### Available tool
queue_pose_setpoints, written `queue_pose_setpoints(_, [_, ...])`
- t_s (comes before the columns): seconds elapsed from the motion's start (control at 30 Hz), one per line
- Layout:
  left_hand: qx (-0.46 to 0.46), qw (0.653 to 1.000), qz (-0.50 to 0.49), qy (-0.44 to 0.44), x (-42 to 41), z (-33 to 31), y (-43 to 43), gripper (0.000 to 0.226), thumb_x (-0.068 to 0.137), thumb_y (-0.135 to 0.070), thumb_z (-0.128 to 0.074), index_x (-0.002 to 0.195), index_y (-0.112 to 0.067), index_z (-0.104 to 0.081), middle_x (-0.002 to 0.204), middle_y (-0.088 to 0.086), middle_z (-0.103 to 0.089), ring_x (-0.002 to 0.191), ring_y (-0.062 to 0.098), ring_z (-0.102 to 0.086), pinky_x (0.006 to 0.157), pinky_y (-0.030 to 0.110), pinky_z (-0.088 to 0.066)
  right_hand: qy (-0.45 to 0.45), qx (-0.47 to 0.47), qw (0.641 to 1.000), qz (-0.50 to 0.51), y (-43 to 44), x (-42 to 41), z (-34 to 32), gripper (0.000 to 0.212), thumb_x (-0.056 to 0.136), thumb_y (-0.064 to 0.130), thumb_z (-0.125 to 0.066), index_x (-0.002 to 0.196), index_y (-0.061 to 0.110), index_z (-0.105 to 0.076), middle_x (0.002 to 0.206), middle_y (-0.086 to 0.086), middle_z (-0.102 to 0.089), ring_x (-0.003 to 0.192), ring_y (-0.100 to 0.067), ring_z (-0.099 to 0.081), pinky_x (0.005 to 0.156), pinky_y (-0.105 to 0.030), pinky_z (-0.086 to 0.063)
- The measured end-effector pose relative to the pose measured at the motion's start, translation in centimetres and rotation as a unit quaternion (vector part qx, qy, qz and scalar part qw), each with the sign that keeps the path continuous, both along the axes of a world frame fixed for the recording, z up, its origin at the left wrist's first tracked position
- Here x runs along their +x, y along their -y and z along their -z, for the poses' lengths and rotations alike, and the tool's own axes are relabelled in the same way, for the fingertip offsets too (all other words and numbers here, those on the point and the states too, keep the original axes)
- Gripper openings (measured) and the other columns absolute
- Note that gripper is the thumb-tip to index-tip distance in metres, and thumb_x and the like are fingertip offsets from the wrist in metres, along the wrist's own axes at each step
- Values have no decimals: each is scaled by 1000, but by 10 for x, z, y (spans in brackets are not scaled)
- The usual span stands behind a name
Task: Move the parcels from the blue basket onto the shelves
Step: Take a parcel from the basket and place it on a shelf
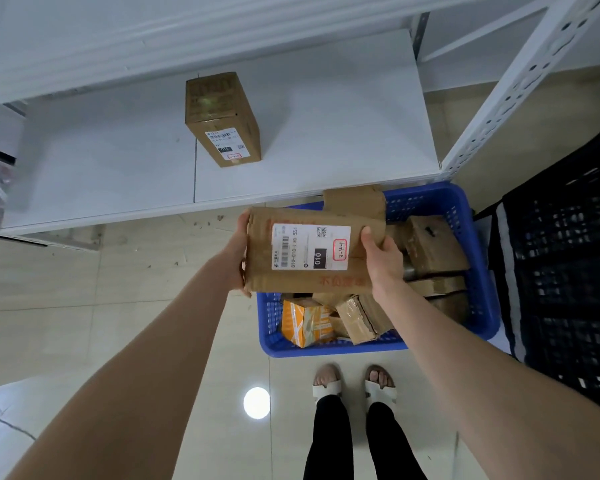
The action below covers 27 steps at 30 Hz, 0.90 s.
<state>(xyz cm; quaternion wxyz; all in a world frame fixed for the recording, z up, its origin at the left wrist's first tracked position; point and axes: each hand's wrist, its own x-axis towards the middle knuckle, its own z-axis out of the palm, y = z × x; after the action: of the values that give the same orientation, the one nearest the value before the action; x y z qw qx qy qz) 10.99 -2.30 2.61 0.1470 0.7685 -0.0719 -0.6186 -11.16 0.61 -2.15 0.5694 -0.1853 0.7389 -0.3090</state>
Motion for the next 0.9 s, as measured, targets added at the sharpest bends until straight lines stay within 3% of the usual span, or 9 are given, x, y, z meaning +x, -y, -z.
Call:
queue_pose_setpoints(0.1, [-30,998,37,28,-8,-3,1,78,79,-82,-30,114,-19,-58,105,8,-68,101,30,-60,94,55,-39,-34,7,999,2,0,-7,-1,46,95,51,-48,131,21,-50,115,0,-59,94,-16,-52,78,-35,-42])
queue_pose_setpoints(0.23, [-134,981,86,109,-22,-8,-4,53,89,-53,-55,131,-22,-48,106,1,-63,94,22,-59,79,39,-51,-47,23,998,21,-4,-12,-6,48,92,53,-54,125,18,-49,102,3,-55,86,-14,-52,74,-33,-42])
queue_pose_setpoints(0.33, [-204,964,86,147,-23,-18,1,55,86,-40,-65,133,-19,-46,112,1,-60,93,18,-57,74,36,-51,-63,16,998,3,-6,-14,-15,54,90,54,-56,133,23,-43,118,-2,-55,97,-19,-53,86,-40,-49])
queue_pose_setpoints(0.4, [-240,948,110,178,-21,-29,9,58,81,-42,-71,128,-18,-49,116,2,-61,98,20,-60,82,39,-53,-45,9,999,-3,-7,-14,-25,57,91,50,-56,141,30,-36,127,-2,-52,110,-25,-53,95,-47,-49])
queue_pose_setpoints(0.53, [-279,909,180,251,-21,-69,24,65,65,-56,-75,121,-29,-57,120,2,-58,102,20,-61,89,43,-53,68,18,996,56,-10,-12,-56,47,91,46,-61,130,25,-43,106,2,-54,107,-25,-55,93,-52,-51])
queue_pose_setpoints(0.63, [-321,873,221,293,-26,-114,34,63,67,-48,-79,123,-27,-60,122,3,-58,106,20,-61,88,39,-53,94,25,993,68,-13,-7,-91,63,85,56,-62,134,21,-42,124,-6,-55,115,-29,-54,97,-53,-49])
queue_pose_setpoints(0.7, [-336,856,243,308,-30,-147,40,60,70,-41,-80,123,-23,-60,123,2,-57,108,18,-58,87,30,-49,108,25,991,74,-13,-4,-113,68,85,56,-61,139,20,-40,132,-8,-53,120,-32,-52,98,-51,-48])
queue_pose_setpoints(0.8, [-357,835,263,327,-33,-195,42,57,71,-34,-81,122,-18,-58,121,0,-61,111,17,-57,86,27,-44,148,25,986,68,-15,-1,-149,61,89,45,-62,139,16,-40,130,-9,-52,122,-33,-50,94,-47,-50])
queue_pose_setpoints(0.9, [-374,808,291,350,-34,-242,39,51,75,-32,-78,120,-17,-59,121,2,-60,113,19,-55,91,31,-45,178,32,983,30,-20,2,-185,44,91,39,-62,124,17,-43,111,-7,-51,115,-29,-50,86,-42,-52])
